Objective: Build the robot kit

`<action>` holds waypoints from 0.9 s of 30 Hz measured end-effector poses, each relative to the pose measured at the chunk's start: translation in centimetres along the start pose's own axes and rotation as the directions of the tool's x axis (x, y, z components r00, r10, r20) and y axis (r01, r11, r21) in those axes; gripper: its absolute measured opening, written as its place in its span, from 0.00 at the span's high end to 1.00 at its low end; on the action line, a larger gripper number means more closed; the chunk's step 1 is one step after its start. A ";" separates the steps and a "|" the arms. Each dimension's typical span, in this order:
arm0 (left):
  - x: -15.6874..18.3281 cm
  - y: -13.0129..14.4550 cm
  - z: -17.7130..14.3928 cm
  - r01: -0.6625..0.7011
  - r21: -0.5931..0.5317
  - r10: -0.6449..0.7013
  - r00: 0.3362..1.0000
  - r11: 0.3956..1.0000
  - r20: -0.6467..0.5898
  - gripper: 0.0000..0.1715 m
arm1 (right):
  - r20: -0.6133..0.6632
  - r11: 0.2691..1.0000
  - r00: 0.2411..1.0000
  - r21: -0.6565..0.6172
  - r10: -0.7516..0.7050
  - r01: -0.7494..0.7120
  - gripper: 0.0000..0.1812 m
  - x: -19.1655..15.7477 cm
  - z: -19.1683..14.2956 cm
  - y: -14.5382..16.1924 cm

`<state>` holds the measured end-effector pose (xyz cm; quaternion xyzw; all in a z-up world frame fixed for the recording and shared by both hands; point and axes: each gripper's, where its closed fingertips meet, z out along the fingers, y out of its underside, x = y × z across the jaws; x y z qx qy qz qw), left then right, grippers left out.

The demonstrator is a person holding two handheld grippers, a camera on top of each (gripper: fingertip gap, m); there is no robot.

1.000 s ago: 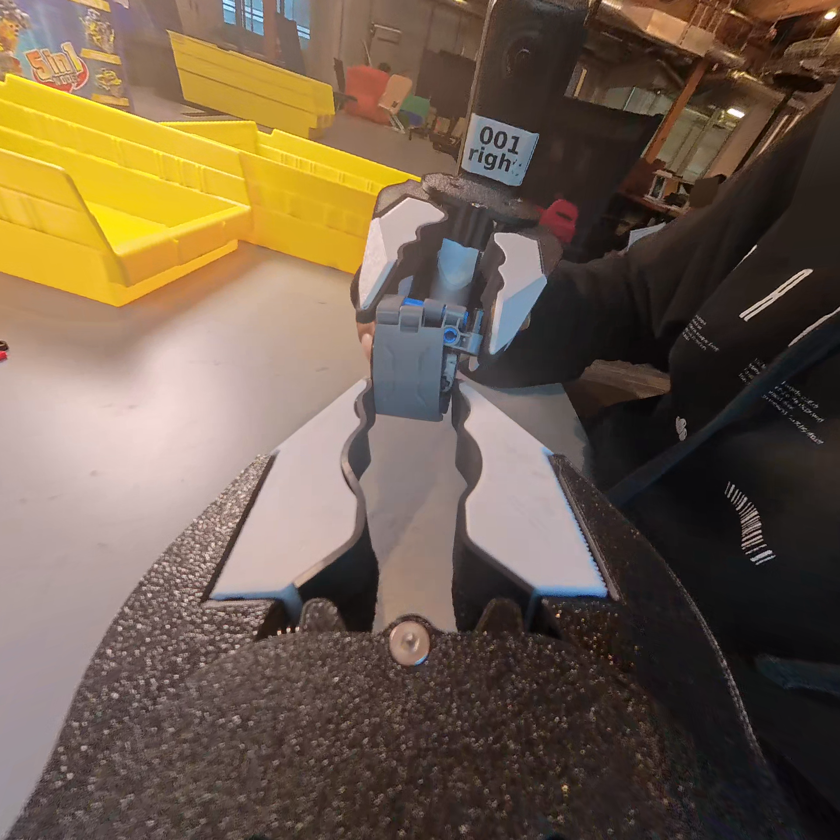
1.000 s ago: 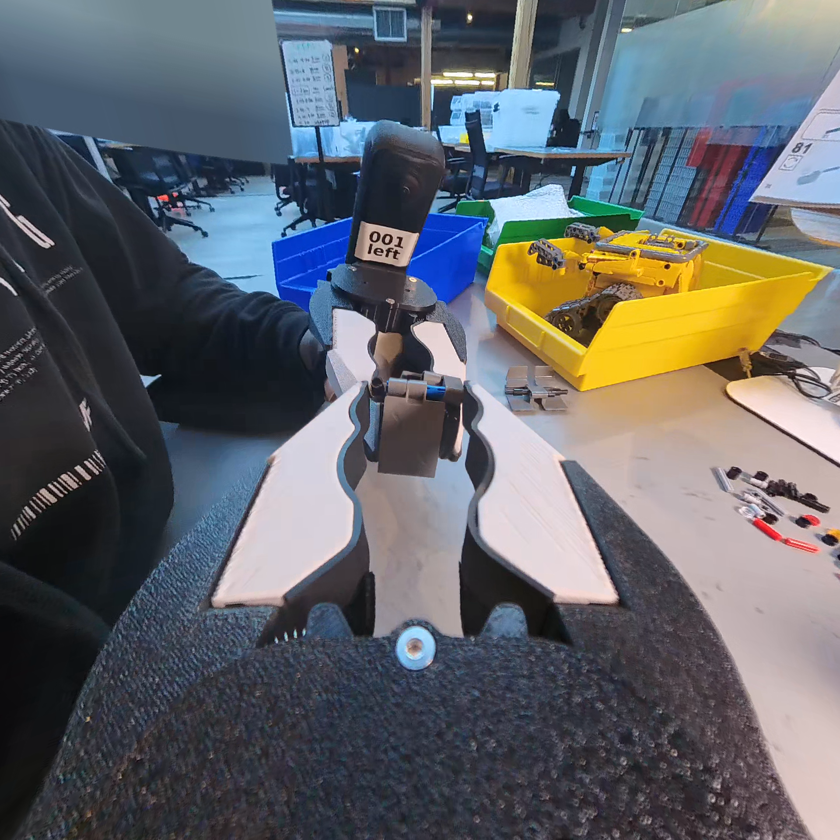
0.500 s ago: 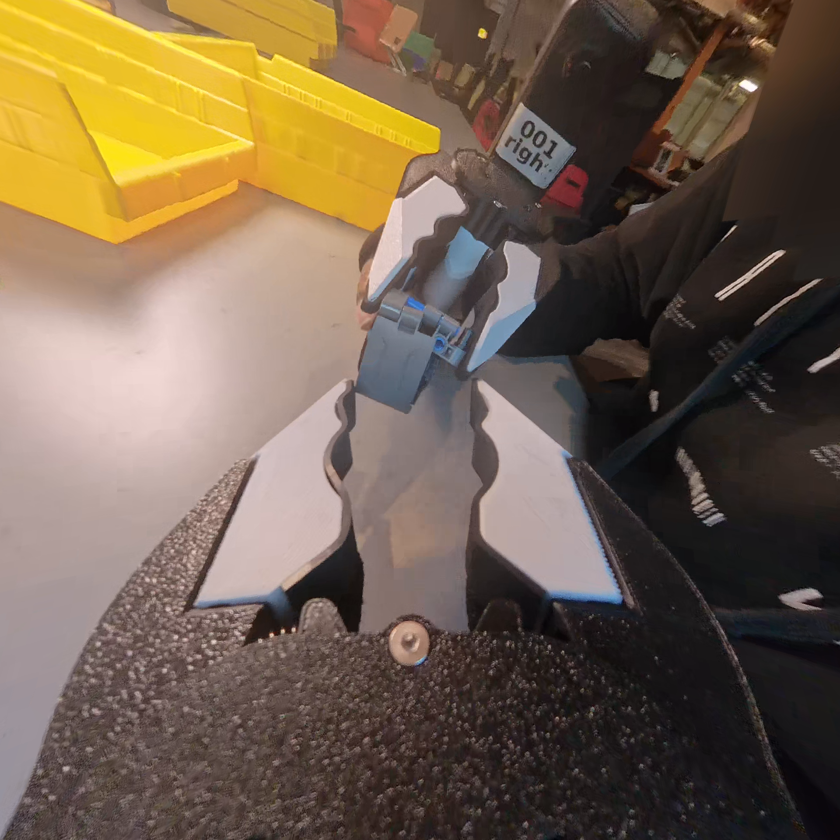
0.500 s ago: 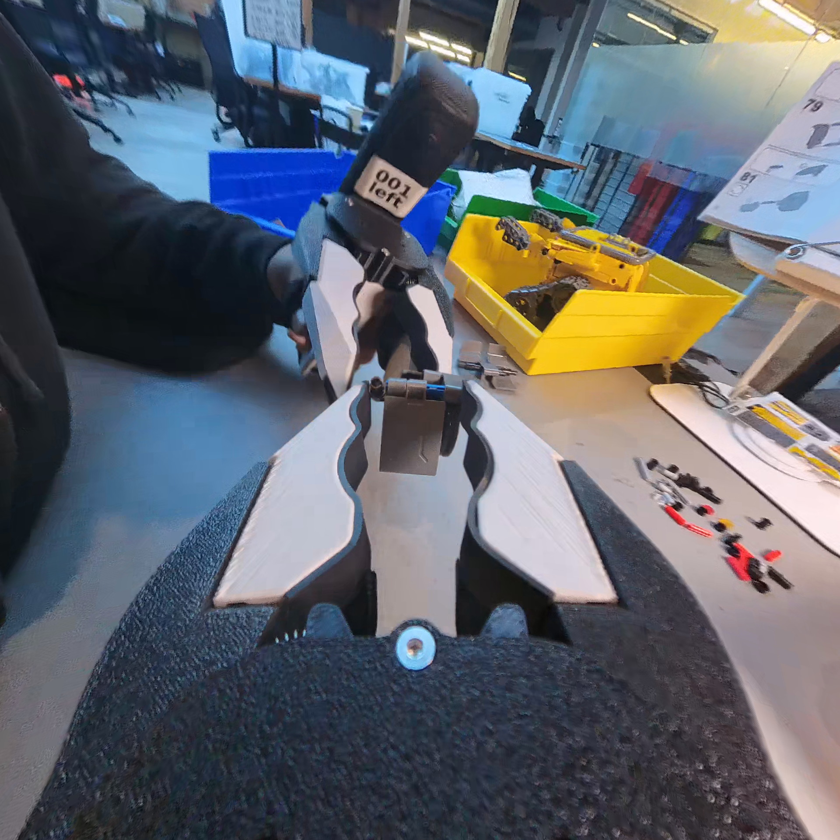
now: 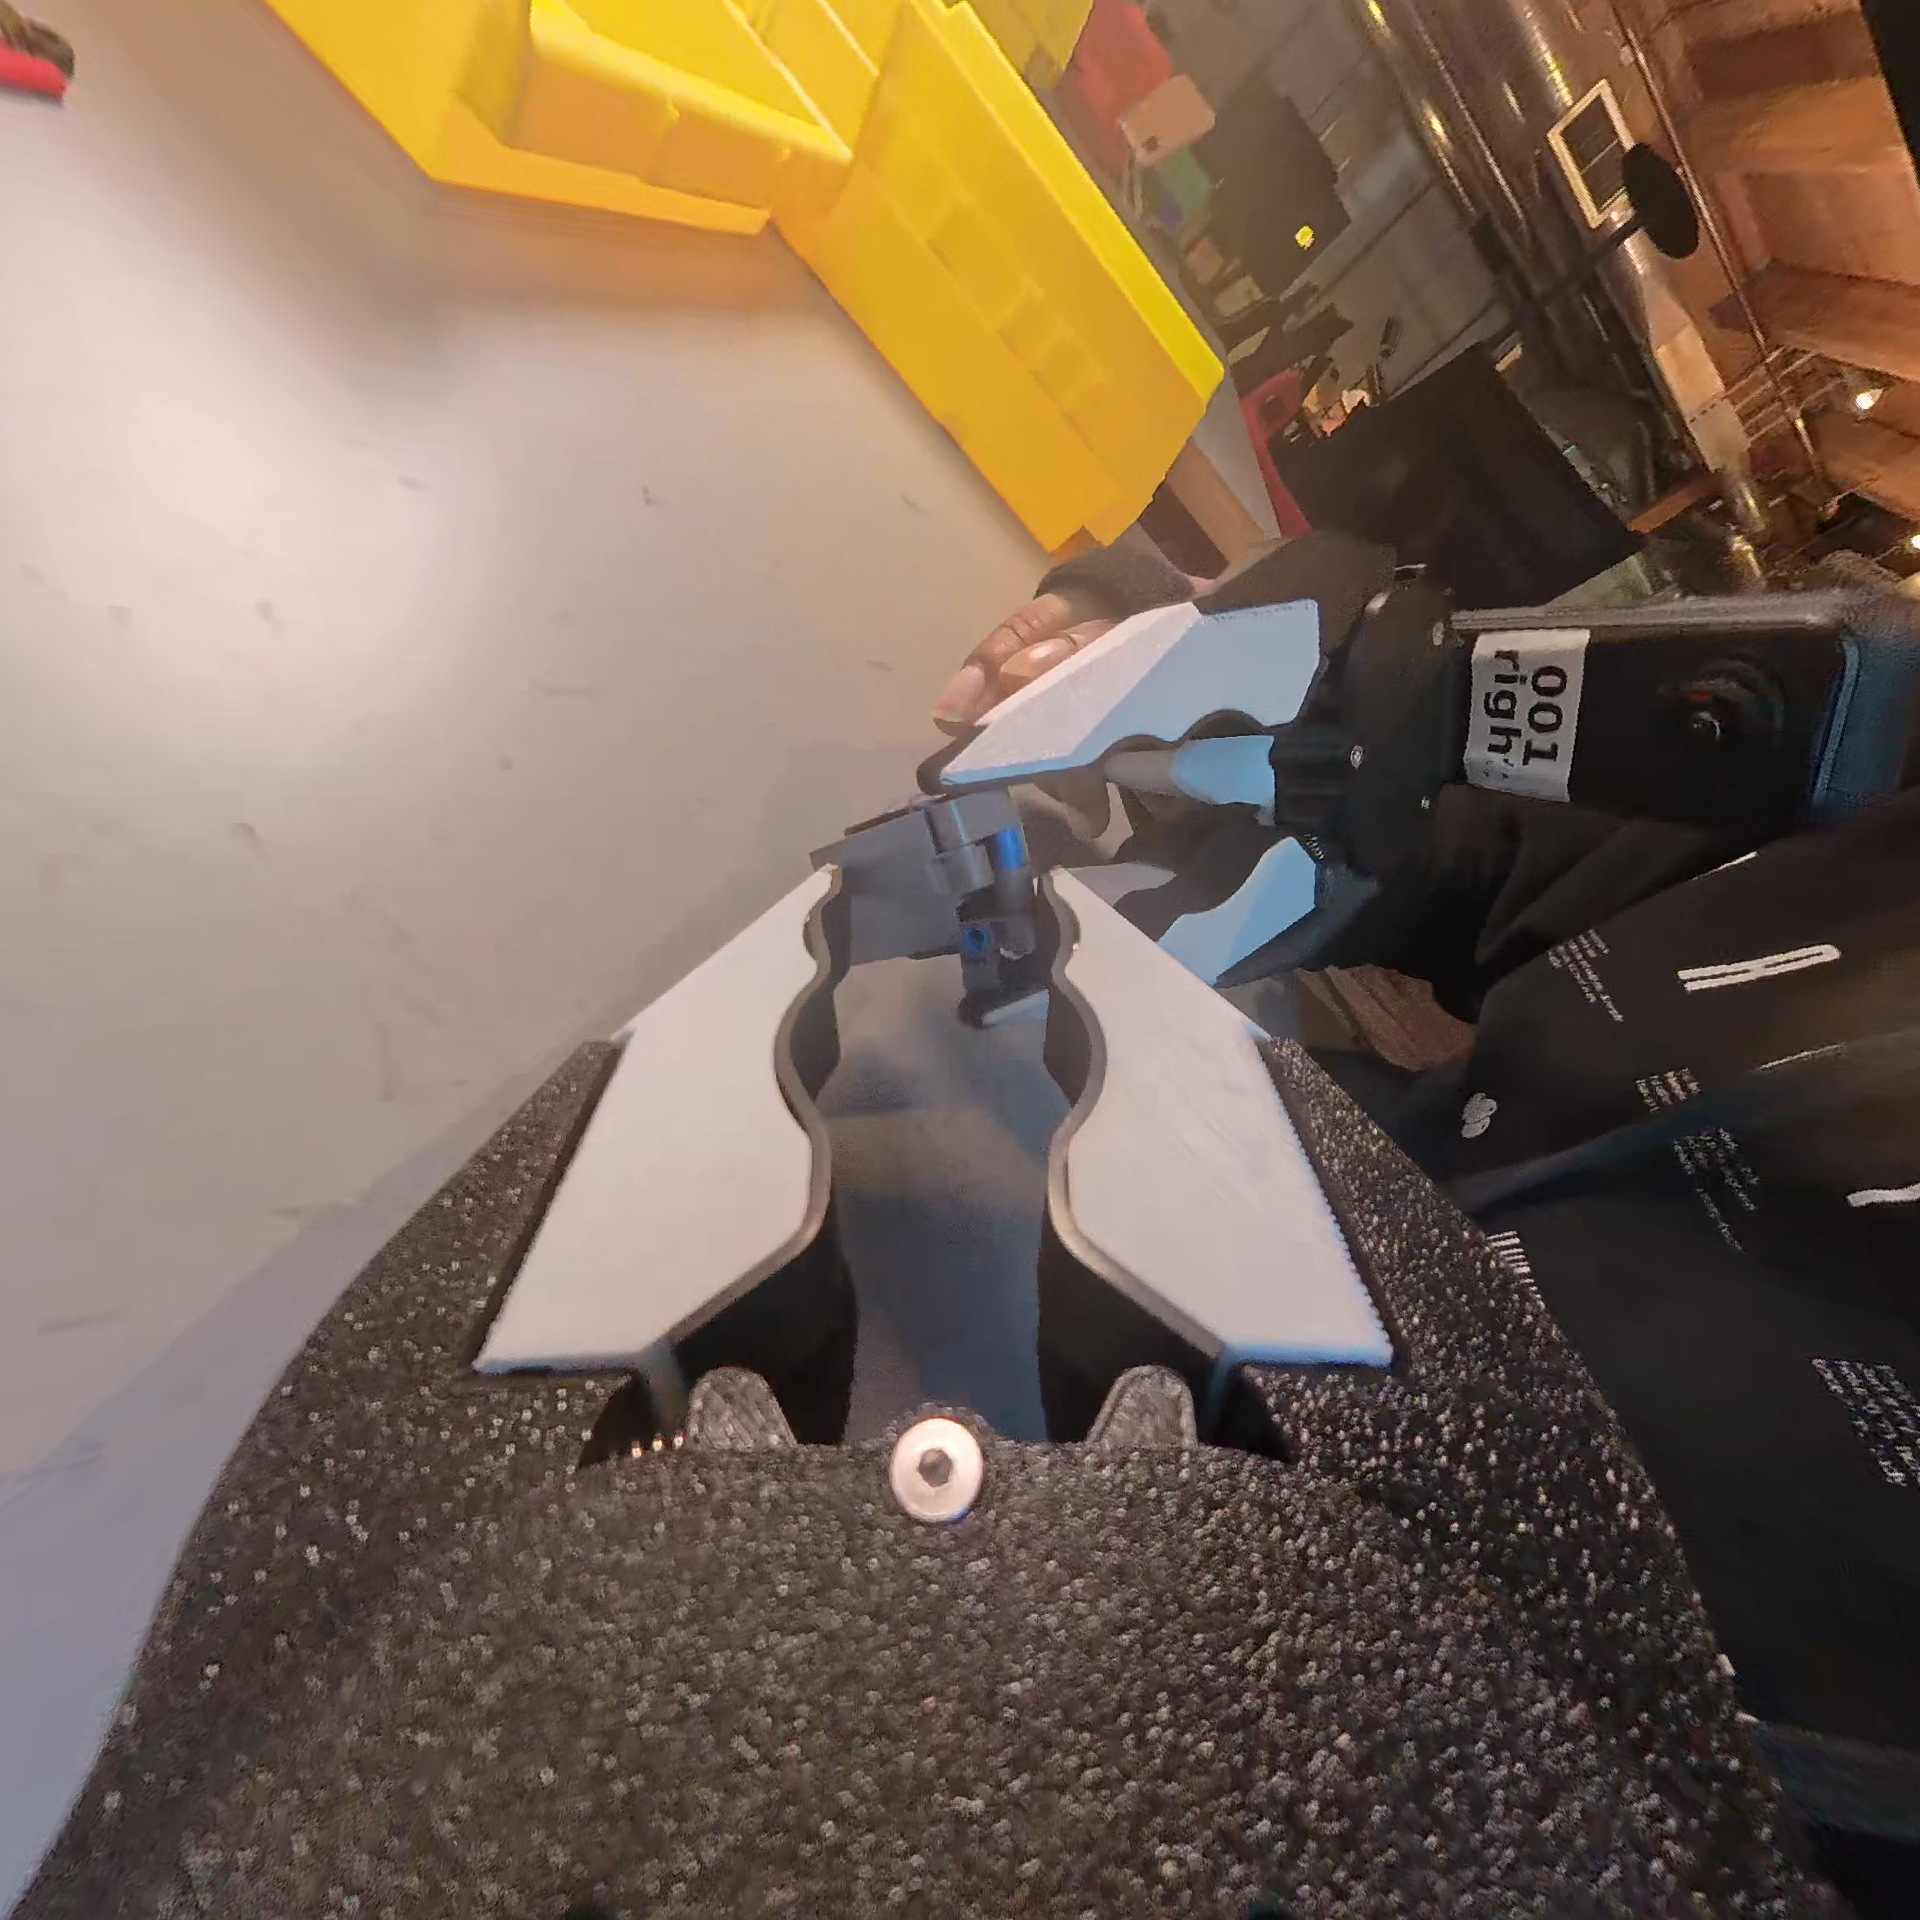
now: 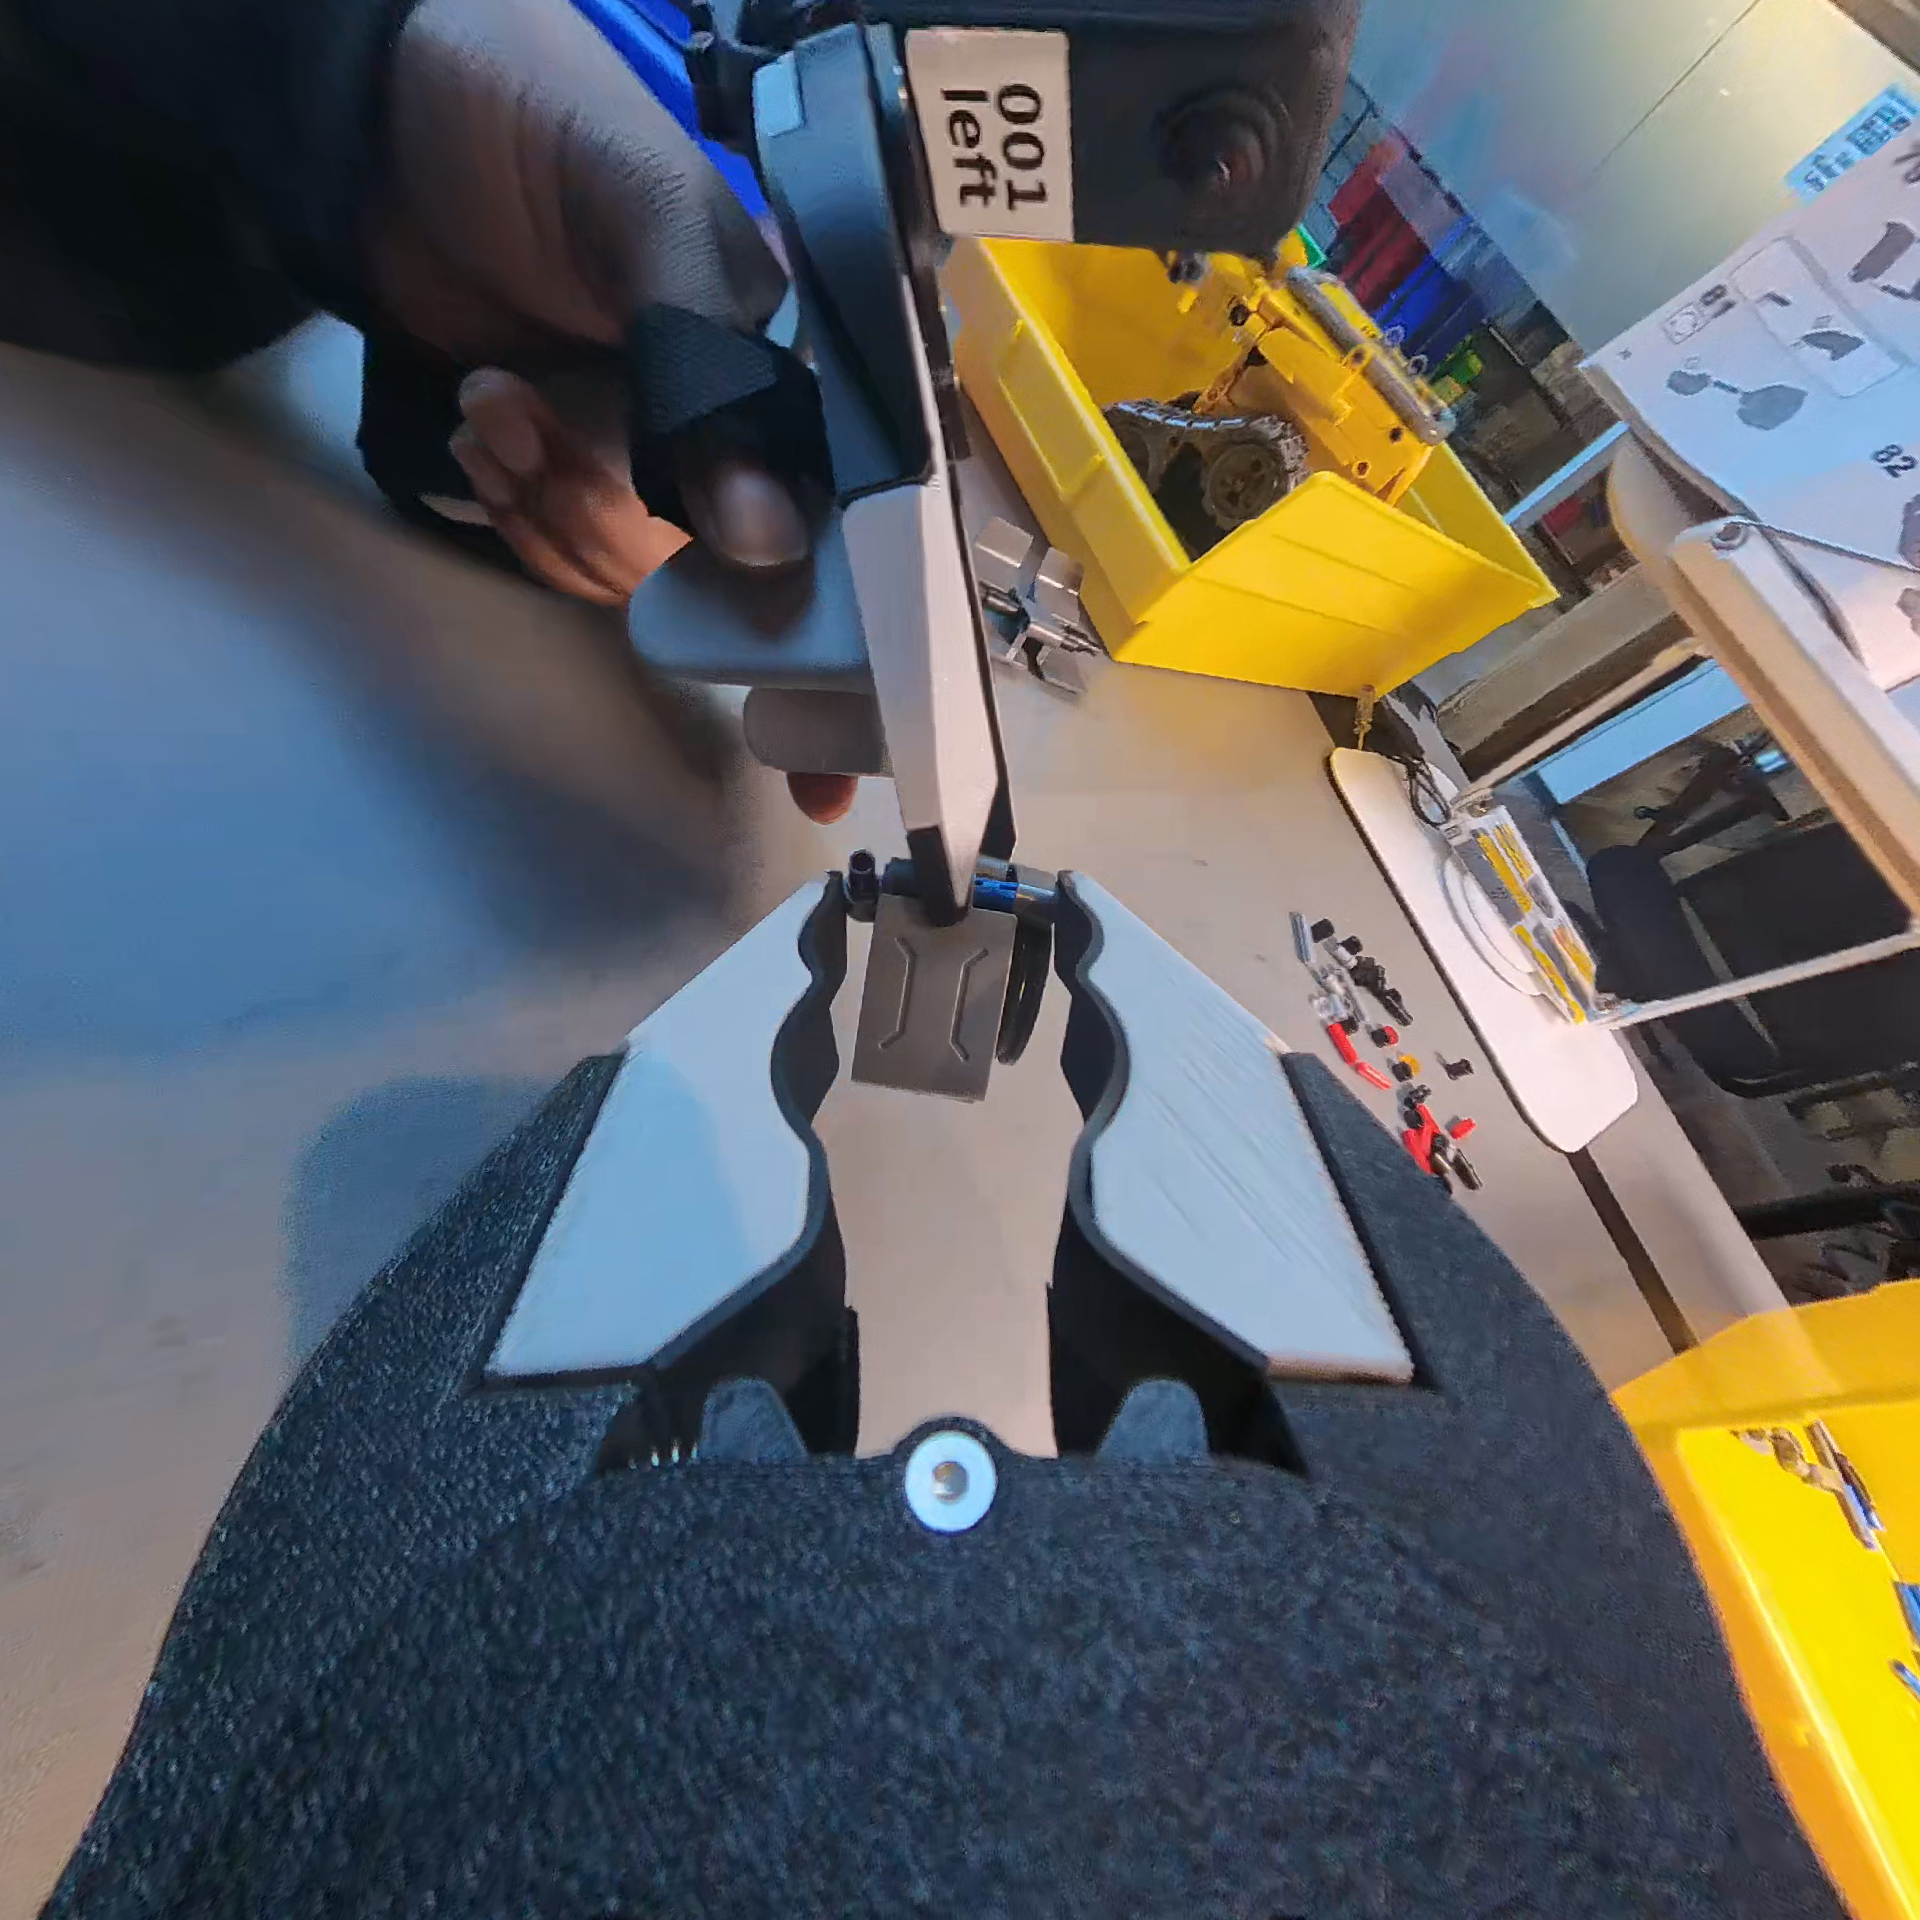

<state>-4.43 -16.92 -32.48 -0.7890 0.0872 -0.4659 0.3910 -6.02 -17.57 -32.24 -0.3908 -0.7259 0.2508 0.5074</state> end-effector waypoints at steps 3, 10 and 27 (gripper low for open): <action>-0.5 1.1 0.2 0.077 -0.054 -0.077 0.997 0.996 0.001 0.81 | 0.026 0.999 0.999 -0.033 -0.033 0.034 0.78 -1.2 0.4 0.7; -0.9 1.8 0.5 0.106 -0.122 -0.108 0.994 0.987 -0.006 0.82 | 0.050 0.998 0.998 -0.047 -0.031 0.033 0.78 -1.8 0.6 1.5; -0.1 1.6 -0.5 0.191 -0.190 -0.226 0.958 0.963 -0.179 0.90 | 0.092 0.998 0.994 -0.023 -0.057 0.060 0.78 -2.4 0.5 1.4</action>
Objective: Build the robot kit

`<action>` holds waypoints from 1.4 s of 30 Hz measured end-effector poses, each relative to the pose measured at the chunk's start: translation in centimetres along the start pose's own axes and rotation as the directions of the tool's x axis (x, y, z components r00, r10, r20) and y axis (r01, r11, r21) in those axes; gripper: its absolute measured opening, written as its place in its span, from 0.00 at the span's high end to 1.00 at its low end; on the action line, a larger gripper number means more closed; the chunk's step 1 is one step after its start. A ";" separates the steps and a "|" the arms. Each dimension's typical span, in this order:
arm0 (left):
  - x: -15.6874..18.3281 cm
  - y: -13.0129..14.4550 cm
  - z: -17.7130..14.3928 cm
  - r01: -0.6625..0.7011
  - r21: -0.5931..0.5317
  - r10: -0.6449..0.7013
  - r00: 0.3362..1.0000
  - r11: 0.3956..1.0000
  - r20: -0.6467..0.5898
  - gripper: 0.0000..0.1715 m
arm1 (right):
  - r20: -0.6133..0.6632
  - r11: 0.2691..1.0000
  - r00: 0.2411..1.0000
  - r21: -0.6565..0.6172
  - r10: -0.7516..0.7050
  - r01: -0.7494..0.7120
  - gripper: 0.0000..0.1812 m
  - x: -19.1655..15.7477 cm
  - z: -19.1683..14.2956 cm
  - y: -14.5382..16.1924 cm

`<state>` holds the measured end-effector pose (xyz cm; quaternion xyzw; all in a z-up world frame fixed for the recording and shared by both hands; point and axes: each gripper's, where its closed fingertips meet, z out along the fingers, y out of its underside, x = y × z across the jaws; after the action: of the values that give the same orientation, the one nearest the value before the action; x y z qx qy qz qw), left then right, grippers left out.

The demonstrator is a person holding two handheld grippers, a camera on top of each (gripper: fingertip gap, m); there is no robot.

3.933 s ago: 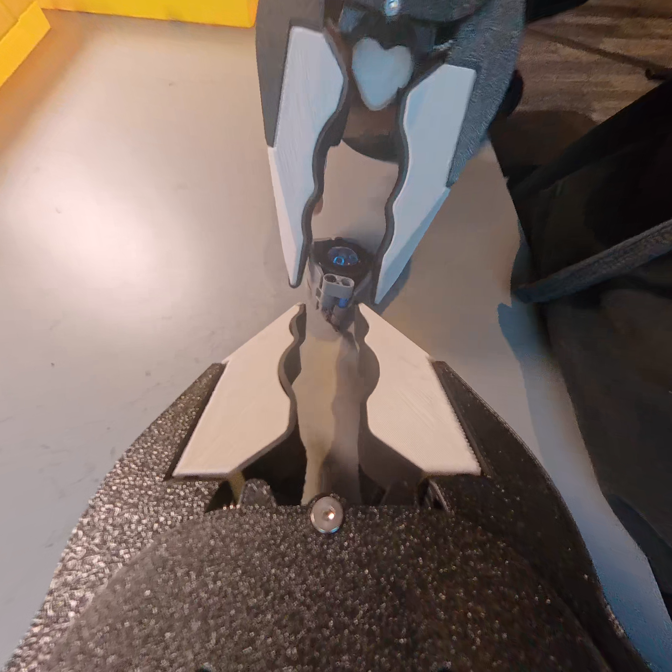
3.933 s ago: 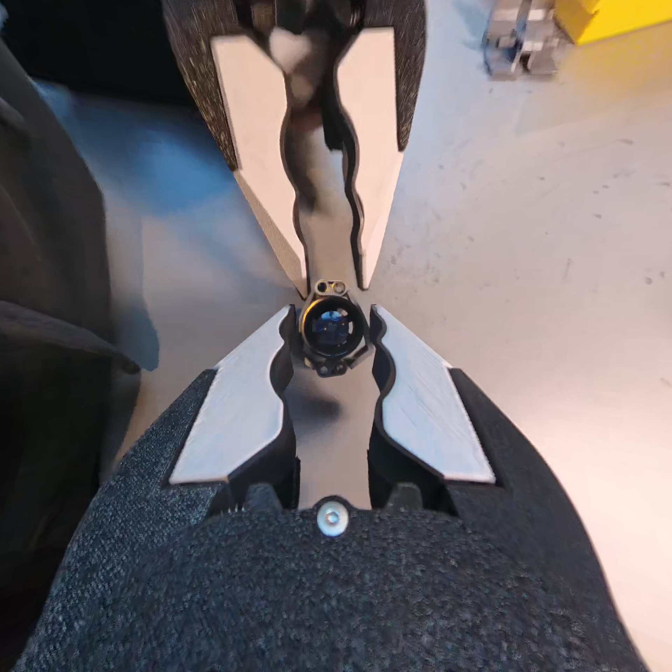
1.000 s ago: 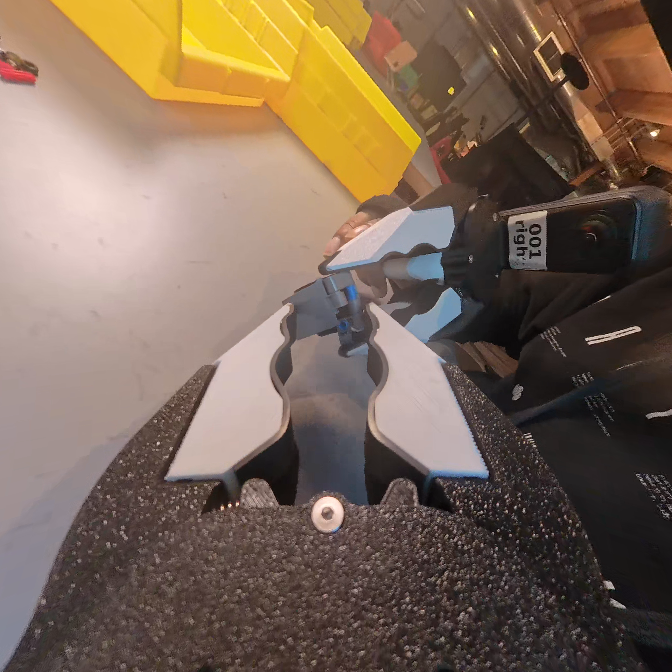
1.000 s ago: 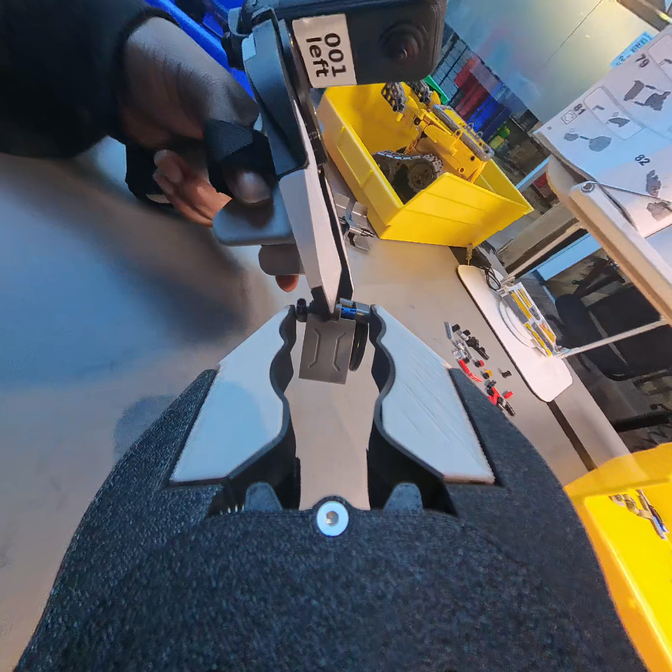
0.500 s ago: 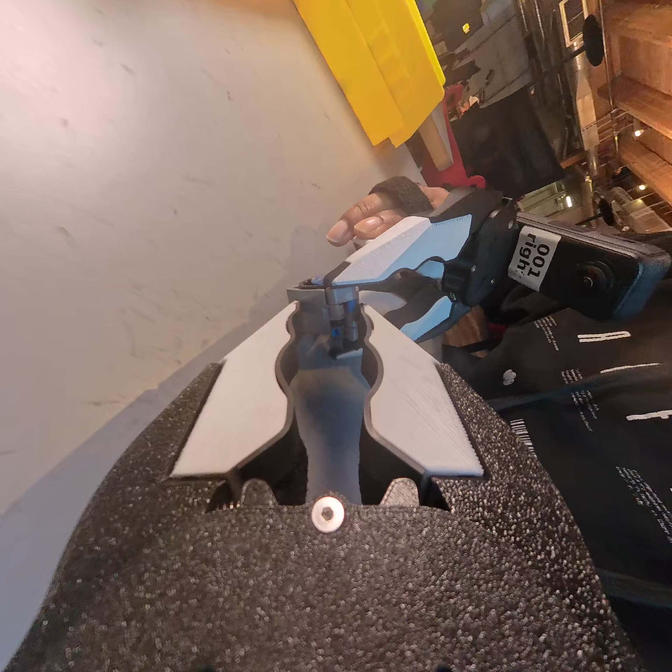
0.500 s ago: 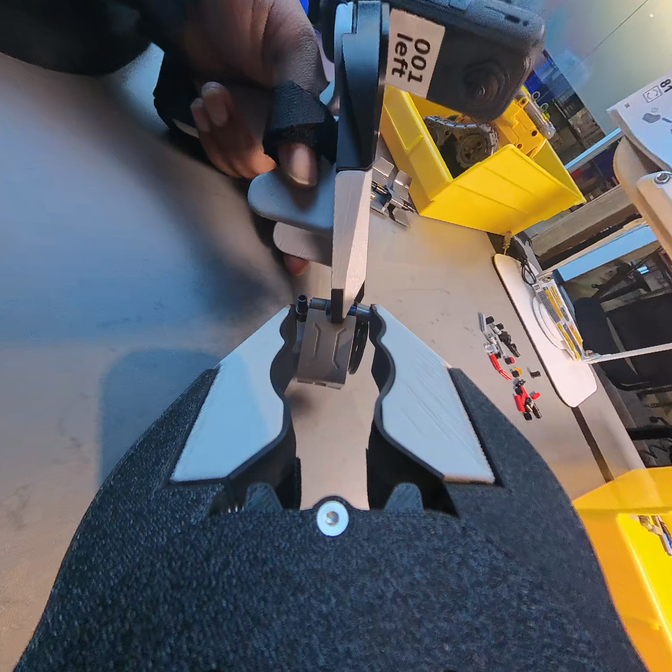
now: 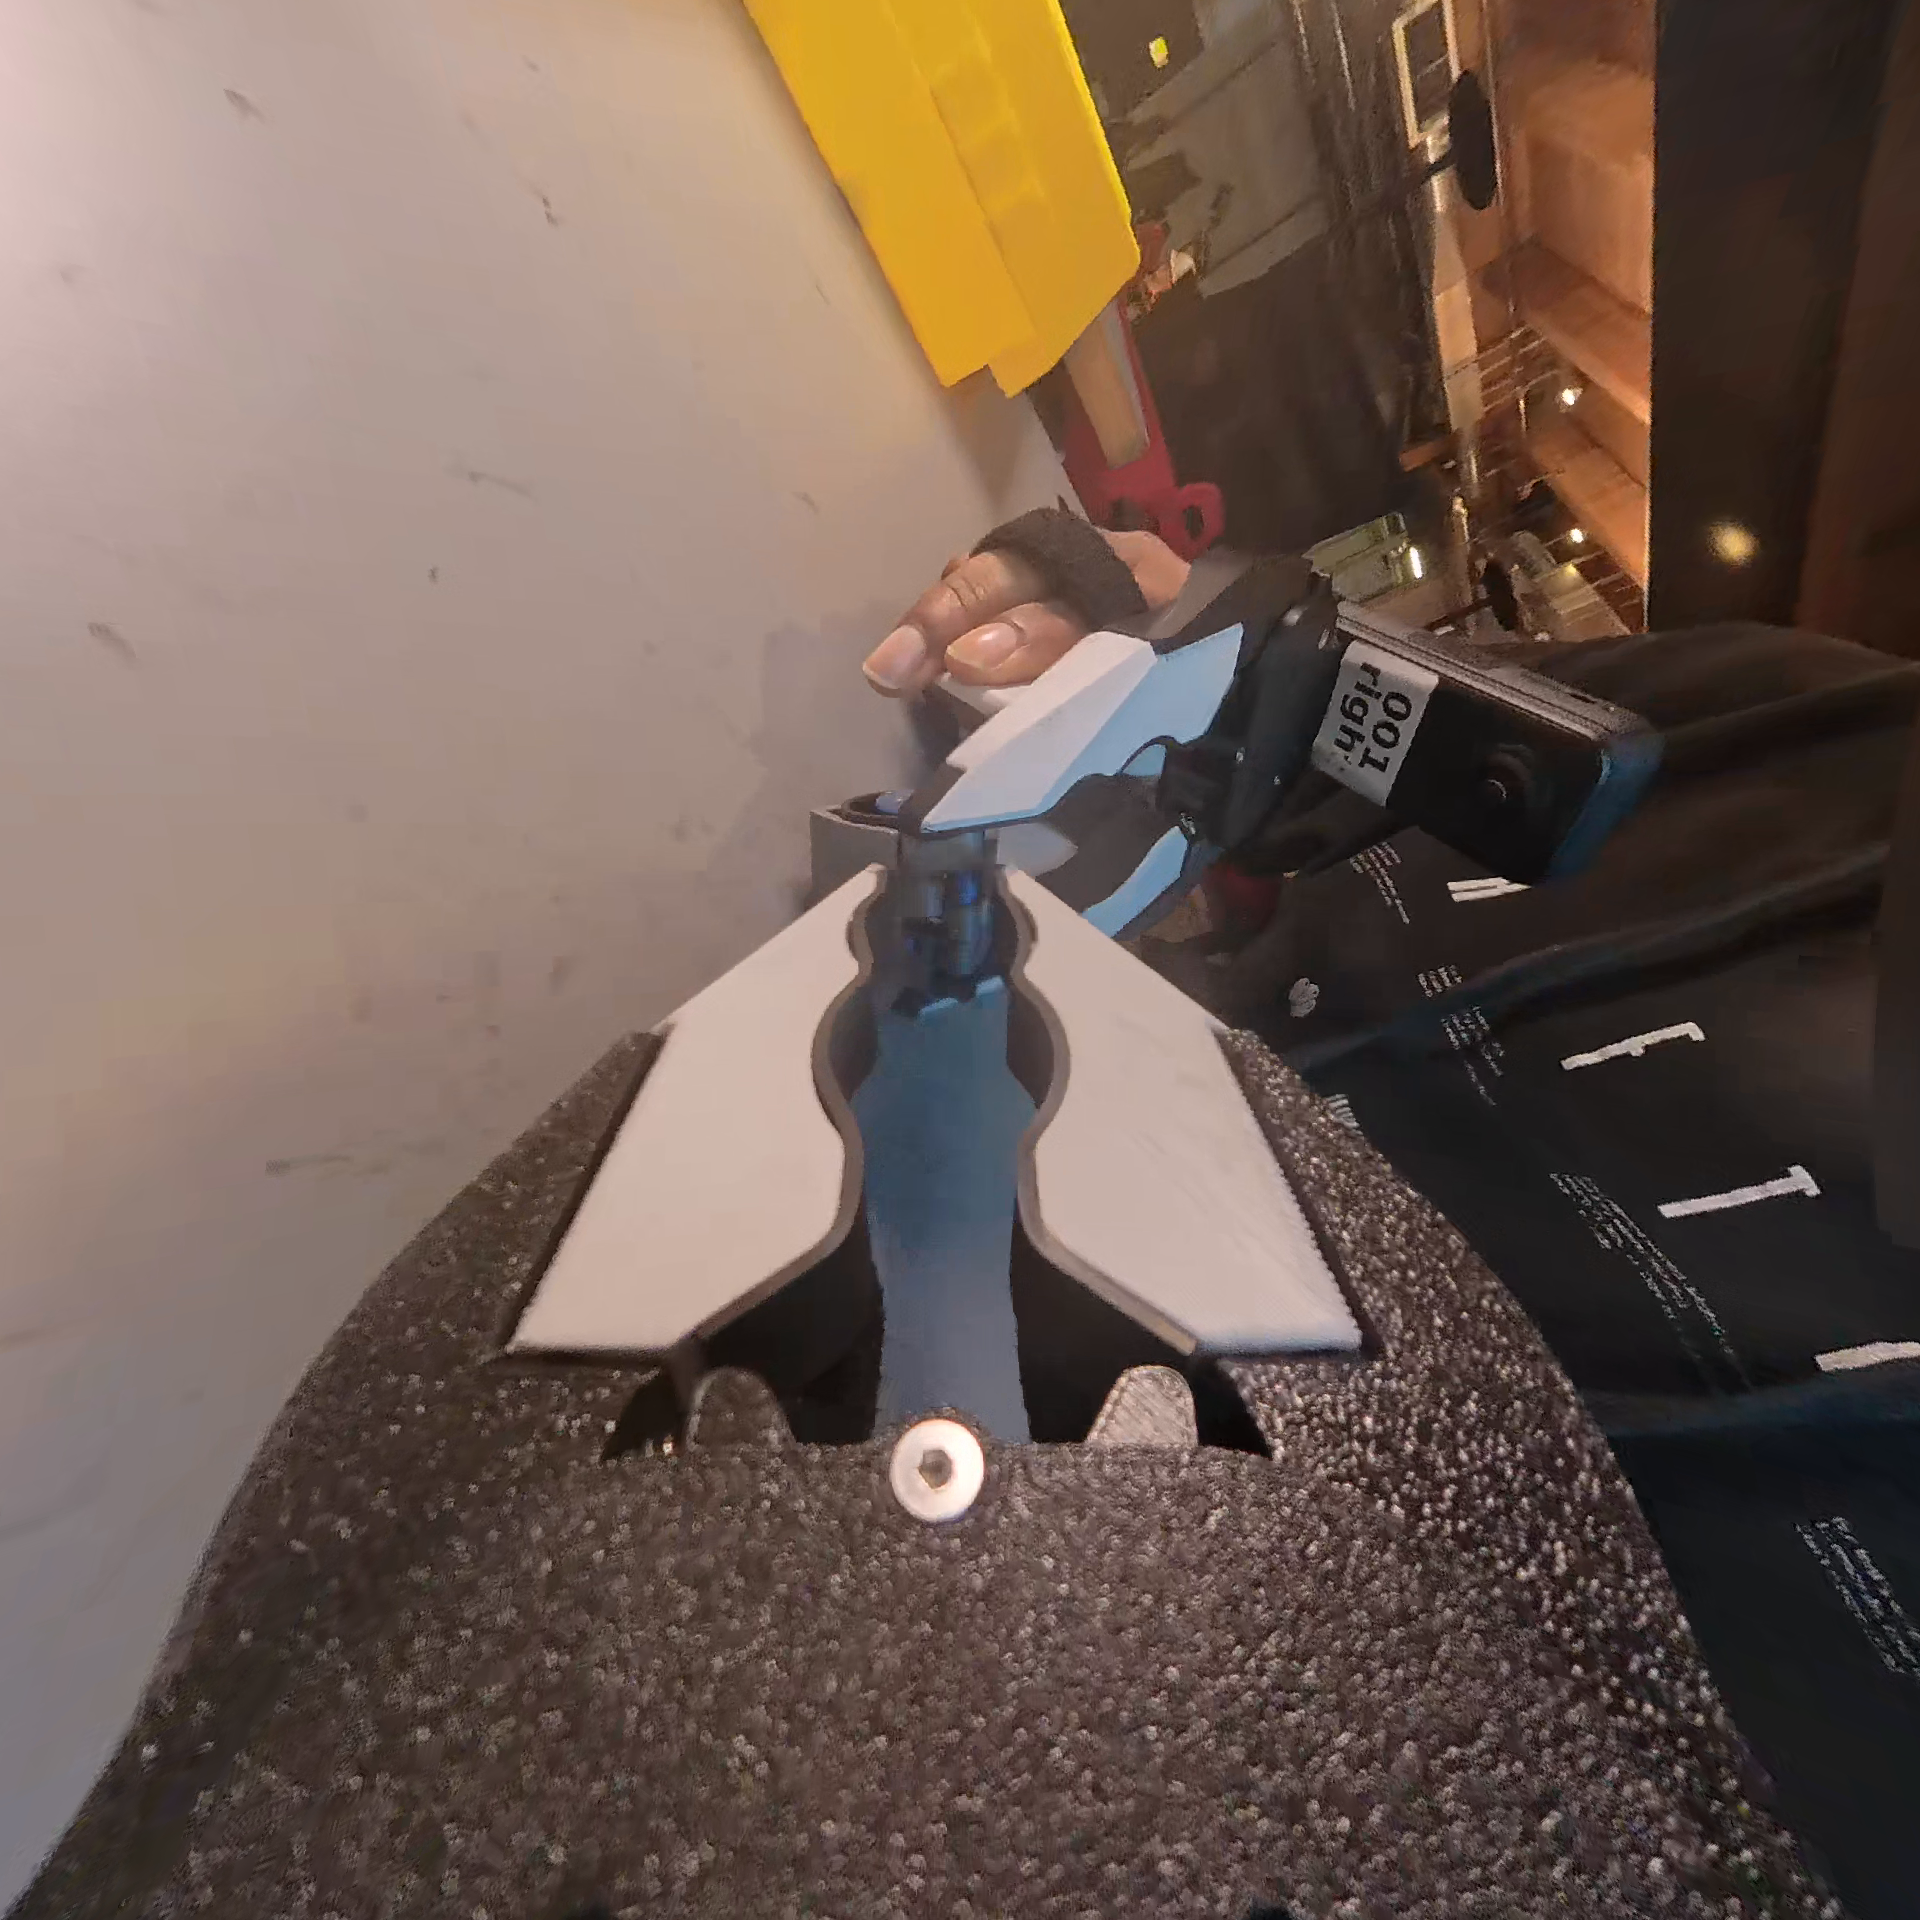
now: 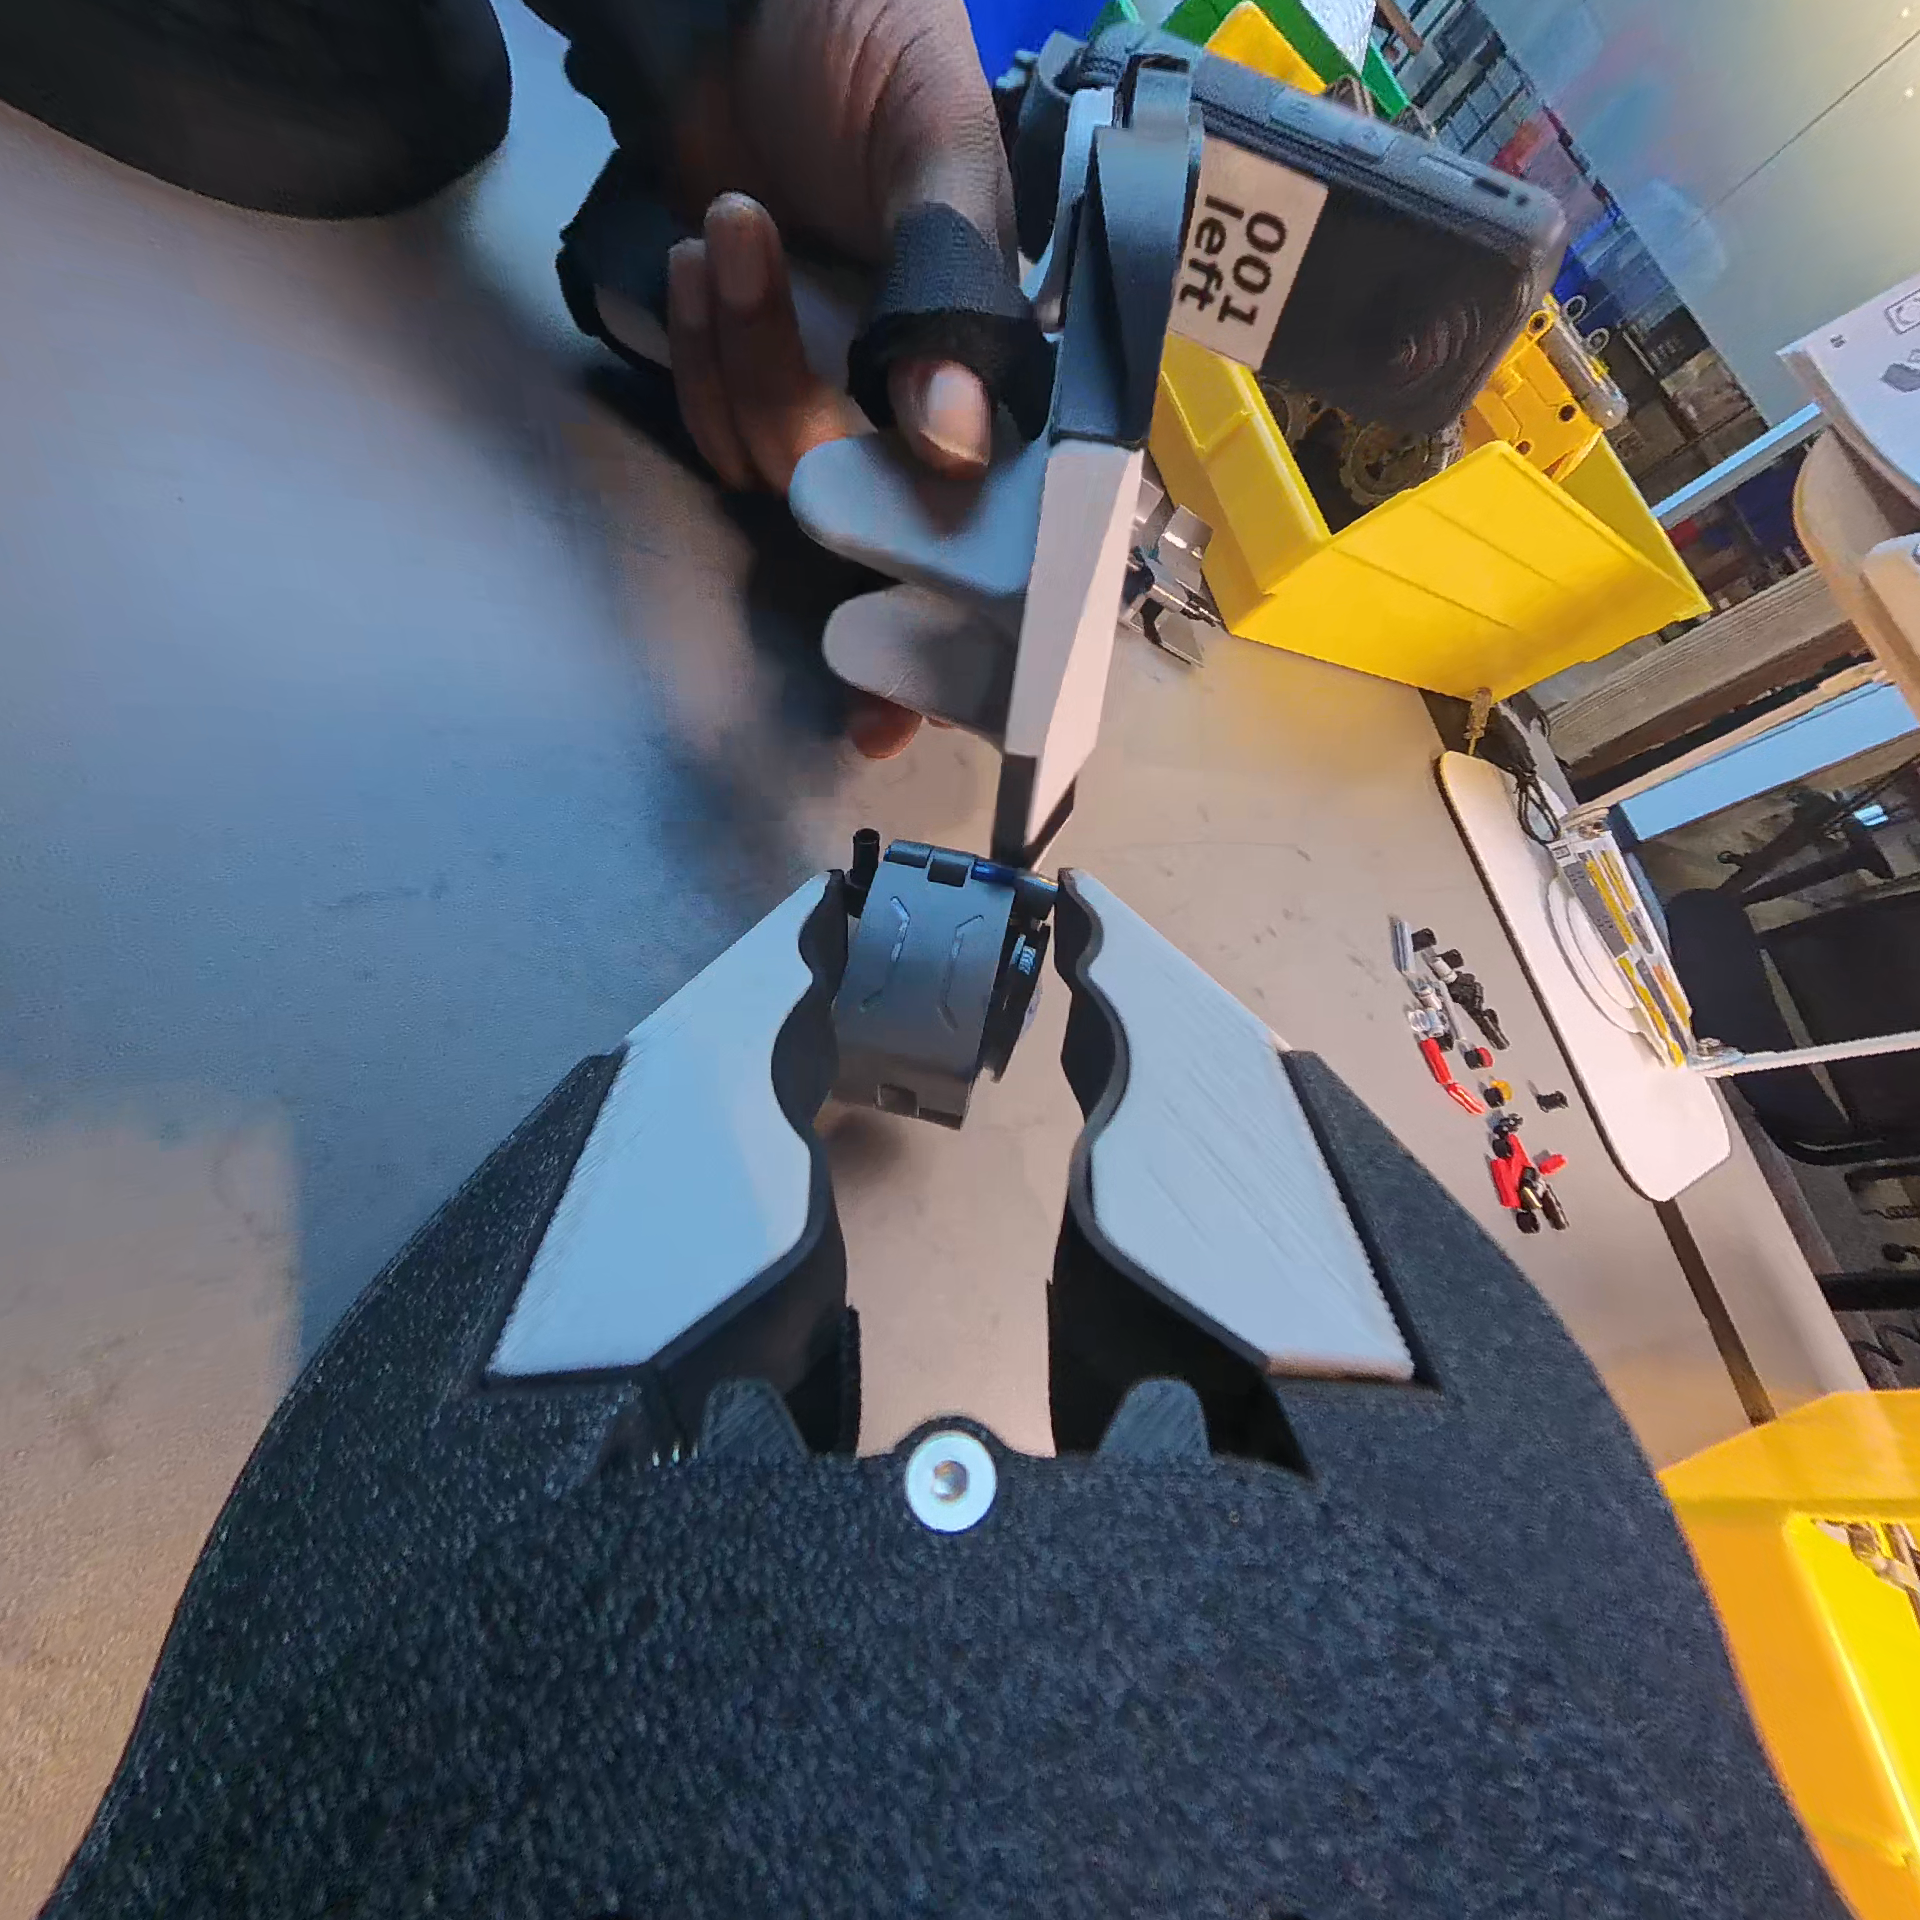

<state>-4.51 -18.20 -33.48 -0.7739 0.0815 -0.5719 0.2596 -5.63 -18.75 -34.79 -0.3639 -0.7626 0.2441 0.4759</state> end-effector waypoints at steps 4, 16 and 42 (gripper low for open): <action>-0.4 0.1 0.2 -0.017 -0.003 0.017 1.000 1.000 0.022 0.90 | 0.004 1.000 1.000 -0.001 0.007 -0.007 0.78 0.0 0.0 0.0; -0.6 0.6 0.5 -0.083 -0.079 0.086 0.996 0.993 0.028 0.91 | 0.027 1.000 1.000 -0.015 0.007 -0.006 0.79 -0.3 0.1 0.3; 2.2 -2.3 2.4 -0.092 0.181 0.086 0.996 0.979 0.037 0.80 | -0.031 0.960 0.975 0.182 0.222 -0.212 0.80 3.9 -2.3 -2.0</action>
<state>-1.98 -16.46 -31.01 -0.7505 0.0595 -0.5536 0.3559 -5.25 -16.79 -30.21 -0.4076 -0.6809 0.3524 0.4960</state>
